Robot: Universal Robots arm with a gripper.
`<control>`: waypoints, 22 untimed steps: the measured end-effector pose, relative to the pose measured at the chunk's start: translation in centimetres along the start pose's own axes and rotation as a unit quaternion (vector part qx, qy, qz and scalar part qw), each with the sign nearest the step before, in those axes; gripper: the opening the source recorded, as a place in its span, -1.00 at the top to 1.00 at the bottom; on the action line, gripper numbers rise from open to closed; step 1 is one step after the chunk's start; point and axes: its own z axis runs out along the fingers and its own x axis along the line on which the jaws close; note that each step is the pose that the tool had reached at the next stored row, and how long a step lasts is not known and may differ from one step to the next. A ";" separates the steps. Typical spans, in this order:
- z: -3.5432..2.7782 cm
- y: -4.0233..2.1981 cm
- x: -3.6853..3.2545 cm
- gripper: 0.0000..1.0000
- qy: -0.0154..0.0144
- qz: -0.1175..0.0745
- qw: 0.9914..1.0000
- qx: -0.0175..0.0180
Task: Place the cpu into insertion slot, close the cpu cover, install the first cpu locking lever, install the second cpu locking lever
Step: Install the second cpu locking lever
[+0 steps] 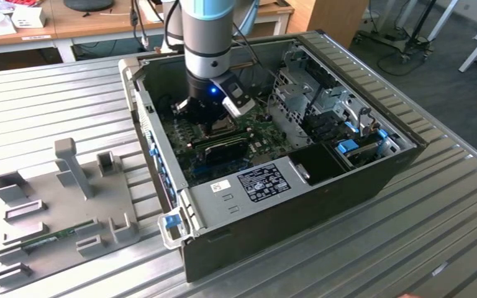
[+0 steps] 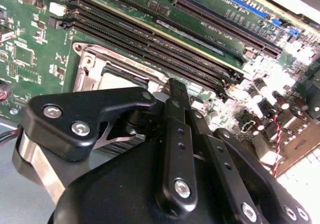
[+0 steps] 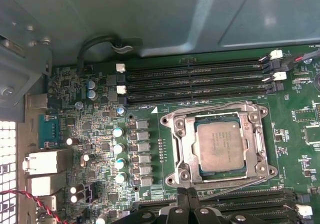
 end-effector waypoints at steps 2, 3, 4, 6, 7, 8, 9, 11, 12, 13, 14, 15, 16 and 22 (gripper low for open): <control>0.09 -0.02 0.11 0.80 0.000 0.000 1.000 0.000; 0.13 -0.03 0.16 0.80 0.000 0.000 1.000 0.000; 0.15 -0.03 0.18 0.80 0.000 0.000 1.000 0.000; 0.14 -0.04 0.18 0.80 0.000 0.000 1.000 0.000; 0.15 -0.03 0.18 0.80 0.000 0.000 1.000 0.000; 0.15 -0.03 0.18 0.80 0.000 0.000 1.000 0.000; 0.16 -0.03 0.19 0.80 0.000 0.000 1.000 0.000; 0.16 -0.03 0.19 0.80 0.000 0.000 1.000 0.000; 0.17 -0.03 0.19 0.80 0.001 0.000 1.000 0.000; 0.17 -0.03 0.19 0.80 0.002 0.000 1.000 0.000; 0.17 -0.03 0.19 0.80 0.003 0.000 1.000 0.000; 0.17 -0.03 0.19 0.80 0.003 0.000 1.000 0.000; 0.17 -0.04 0.19 0.80 0.003 0.000 1.000 0.000; 0.24 -0.04 0.19 0.80 0.003 0.000 1.000 0.000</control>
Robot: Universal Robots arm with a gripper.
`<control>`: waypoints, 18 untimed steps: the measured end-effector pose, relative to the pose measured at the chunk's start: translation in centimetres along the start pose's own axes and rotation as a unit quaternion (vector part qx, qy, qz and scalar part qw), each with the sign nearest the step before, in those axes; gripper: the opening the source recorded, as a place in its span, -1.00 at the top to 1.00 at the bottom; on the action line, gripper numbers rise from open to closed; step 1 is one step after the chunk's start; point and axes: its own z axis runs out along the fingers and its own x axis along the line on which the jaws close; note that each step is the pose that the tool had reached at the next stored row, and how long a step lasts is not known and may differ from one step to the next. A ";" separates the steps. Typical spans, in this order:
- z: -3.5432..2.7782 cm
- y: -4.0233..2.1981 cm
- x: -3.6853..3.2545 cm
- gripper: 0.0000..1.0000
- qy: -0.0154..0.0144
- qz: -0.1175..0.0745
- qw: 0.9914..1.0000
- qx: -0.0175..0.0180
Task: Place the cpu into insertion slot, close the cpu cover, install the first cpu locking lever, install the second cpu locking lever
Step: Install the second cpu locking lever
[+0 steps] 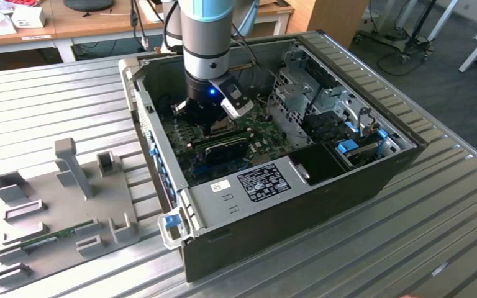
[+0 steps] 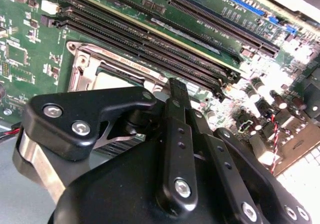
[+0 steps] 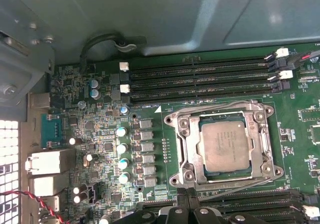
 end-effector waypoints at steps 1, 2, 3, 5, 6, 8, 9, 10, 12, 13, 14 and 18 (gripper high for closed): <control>0.07 0.00 0.00 0.80 0.000 0.000 1.000 0.000; 0.13 -0.02 0.01 0.80 0.000 0.000 1.000 0.000; 0.20 -0.02 0.01 0.80 0.000 0.000 1.000 -0.001; 0.35 -0.04 0.02 0.80 0.000 0.000 1.000 -0.001; 0.42 -0.04 0.02 0.80 0.000 0.000 1.000 -0.002; 0.52 -0.06 0.03 0.80 0.000 0.000 1.000 -0.003; 0.54 -0.06 0.03 0.80 0.000 0.000 1.000 -0.003; 0.54 -0.06 0.03 0.80 0.000 0.000 1.000 -0.003; 0.55 -0.06 0.03 0.80 0.000 0.000 1.000 -0.003; 0.56 -0.06 0.03 0.80 0.000 0.000 1.000 -0.003; 0.59 -0.06 0.03 0.80 0.000 0.000 1.000 -0.003; 0.79 -0.07 0.04 0.80 0.000 0.000 1.000 -0.003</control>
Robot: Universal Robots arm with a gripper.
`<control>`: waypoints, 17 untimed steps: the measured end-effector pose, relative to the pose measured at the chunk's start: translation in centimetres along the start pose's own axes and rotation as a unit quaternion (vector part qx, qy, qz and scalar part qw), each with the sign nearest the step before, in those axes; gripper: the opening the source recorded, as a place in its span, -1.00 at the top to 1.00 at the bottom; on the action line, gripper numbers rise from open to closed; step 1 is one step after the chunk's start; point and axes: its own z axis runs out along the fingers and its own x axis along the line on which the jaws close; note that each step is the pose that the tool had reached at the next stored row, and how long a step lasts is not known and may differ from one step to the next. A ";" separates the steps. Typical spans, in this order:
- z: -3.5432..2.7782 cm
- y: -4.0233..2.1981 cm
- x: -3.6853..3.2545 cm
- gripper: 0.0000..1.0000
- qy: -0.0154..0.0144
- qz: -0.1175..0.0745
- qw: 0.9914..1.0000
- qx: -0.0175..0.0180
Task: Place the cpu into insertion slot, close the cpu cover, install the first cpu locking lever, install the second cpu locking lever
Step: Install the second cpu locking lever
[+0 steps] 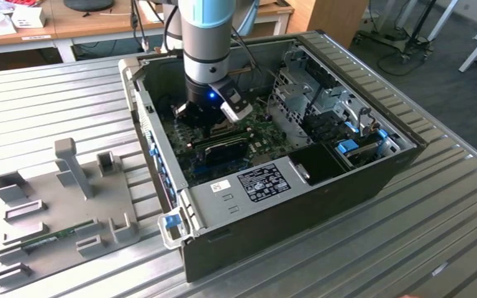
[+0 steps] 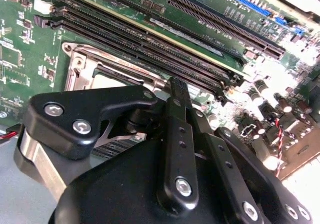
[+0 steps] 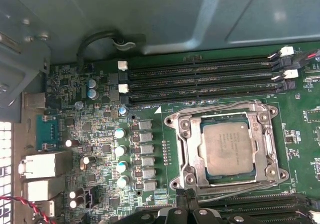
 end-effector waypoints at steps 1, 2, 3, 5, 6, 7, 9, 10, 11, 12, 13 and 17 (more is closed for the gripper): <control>0.06 -0.01 0.00 0.80 0.000 0.000 1.000 0.000; 0.10 -0.02 0.01 0.80 0.000 0.000 1.000 0.000; 0.14 -0.02 0.01 0.80 0.000 0.000 1.000 0.000; 0.25 -0.03 0.01 0.80 0.000 0.000 1.000 0.000; 0.31 -0.03 0.02 0.80 0.000 0.000 1.000 -0.001; 0.36 -0.03 0.02 0.80 0.000 0.000 1.000 -0.001; 0.41 -0.03 0.02 0.80 0.000 0.000 1.000 -0.001; 0.42 -0.03 0.02 0.80 0.000 0.000 1.000 -0.001; 0.43 -0.02 0.02 0.80 0.000 0.000 1.000 -0.001; 0.43 -0.02 0.02 0.80 0.000 0.000 1.000 -0.001; 0.43 -0.02 0.02 0.80 0.000 0.000 1.000 -0.001; 0.45 0.03 0.02 0.80 0.000 0.000 1.000 -0.001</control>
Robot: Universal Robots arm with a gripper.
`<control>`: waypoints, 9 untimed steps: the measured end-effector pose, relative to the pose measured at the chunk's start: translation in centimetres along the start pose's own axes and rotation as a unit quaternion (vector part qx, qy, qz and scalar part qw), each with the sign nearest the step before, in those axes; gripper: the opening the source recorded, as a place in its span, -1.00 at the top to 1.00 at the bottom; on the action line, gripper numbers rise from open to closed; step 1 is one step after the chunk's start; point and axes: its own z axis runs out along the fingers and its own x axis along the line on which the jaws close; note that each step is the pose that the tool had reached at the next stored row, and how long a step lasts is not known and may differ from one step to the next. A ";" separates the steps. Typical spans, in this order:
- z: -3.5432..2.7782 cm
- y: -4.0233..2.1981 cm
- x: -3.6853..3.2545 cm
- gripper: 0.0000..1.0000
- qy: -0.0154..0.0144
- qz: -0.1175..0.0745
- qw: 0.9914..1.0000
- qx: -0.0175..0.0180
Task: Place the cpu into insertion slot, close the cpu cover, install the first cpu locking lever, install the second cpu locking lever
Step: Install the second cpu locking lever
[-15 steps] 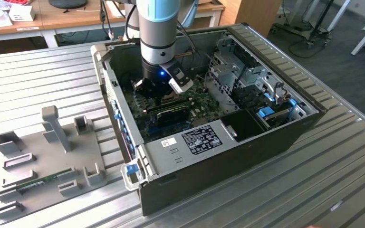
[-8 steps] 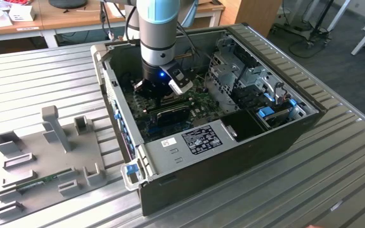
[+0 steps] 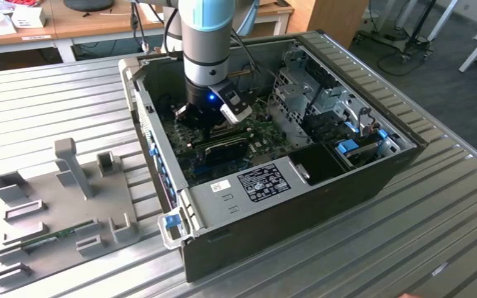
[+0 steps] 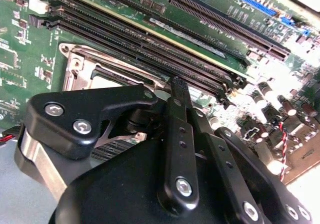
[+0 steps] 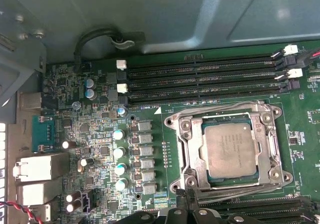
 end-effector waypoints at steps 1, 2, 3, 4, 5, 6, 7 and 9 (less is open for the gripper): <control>-0.01 0.01 0.00 0.80 0.000 0.000 1.000 0.000; 0.00 0.04 0.01 0.80 0.000 0.000 1.000 0.000; 0.00 0.07 0.01 0.80 0.000 0.000 1.000 0.000; 0.00 0.09 0.01 0.80 0.000 0.000 1.000 0.000; 0.00 0.09 0.01 0.80 0.000 0.000 1.000 0.000; 0.00 0.09 0.02 0.80 0.000 0.000 1.000 0.000; 0.01 0.11 0.03 0.80 0.000 0.000 1.000 0.000; 0.01 0.14 0.05 0.80 0.000 0.000 1.000 -0.001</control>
